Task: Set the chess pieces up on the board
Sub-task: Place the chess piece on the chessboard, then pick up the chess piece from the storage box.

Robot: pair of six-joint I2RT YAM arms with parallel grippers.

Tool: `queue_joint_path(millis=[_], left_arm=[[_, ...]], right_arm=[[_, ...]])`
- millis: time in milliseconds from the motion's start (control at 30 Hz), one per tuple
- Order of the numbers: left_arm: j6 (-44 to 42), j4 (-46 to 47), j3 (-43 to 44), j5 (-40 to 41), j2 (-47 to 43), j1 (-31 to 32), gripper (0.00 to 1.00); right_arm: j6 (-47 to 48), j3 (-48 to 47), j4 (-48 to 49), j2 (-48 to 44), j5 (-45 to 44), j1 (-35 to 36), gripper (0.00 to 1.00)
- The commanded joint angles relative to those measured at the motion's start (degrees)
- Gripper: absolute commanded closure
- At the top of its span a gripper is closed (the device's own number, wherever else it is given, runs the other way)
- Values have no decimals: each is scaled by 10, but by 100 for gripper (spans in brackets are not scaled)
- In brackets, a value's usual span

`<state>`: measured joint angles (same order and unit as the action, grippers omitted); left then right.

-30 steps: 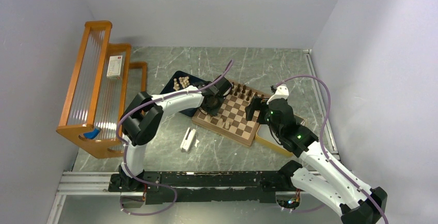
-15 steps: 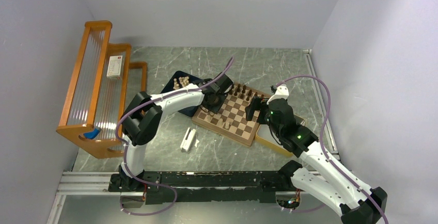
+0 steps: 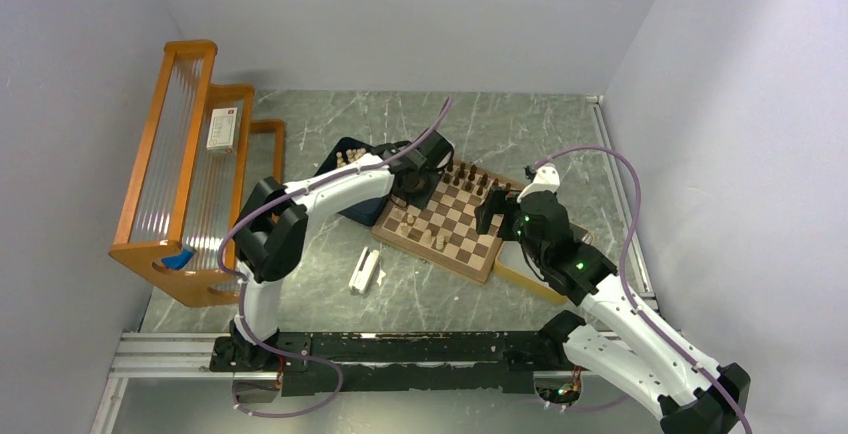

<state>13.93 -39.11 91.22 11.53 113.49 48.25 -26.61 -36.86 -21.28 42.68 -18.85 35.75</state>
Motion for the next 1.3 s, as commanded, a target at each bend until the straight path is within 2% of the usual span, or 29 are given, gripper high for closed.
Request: queue_joint_path(millis=[0,333,567,1267], left_arm=[[-7,-13,39,15,-38,-19,63],[-33,1,23,11,-71,-150,66],[-39,23,29,27,-44,-229,66],[-46,57,43,7,45,-277,64]], right_arm=[[-2,6,10,-8,-5,2,5],[7,1,16,-8,-9,2,5],[12,-8,24,6,-5,2,5],[13,-5,17,-8,-14,2,5]])
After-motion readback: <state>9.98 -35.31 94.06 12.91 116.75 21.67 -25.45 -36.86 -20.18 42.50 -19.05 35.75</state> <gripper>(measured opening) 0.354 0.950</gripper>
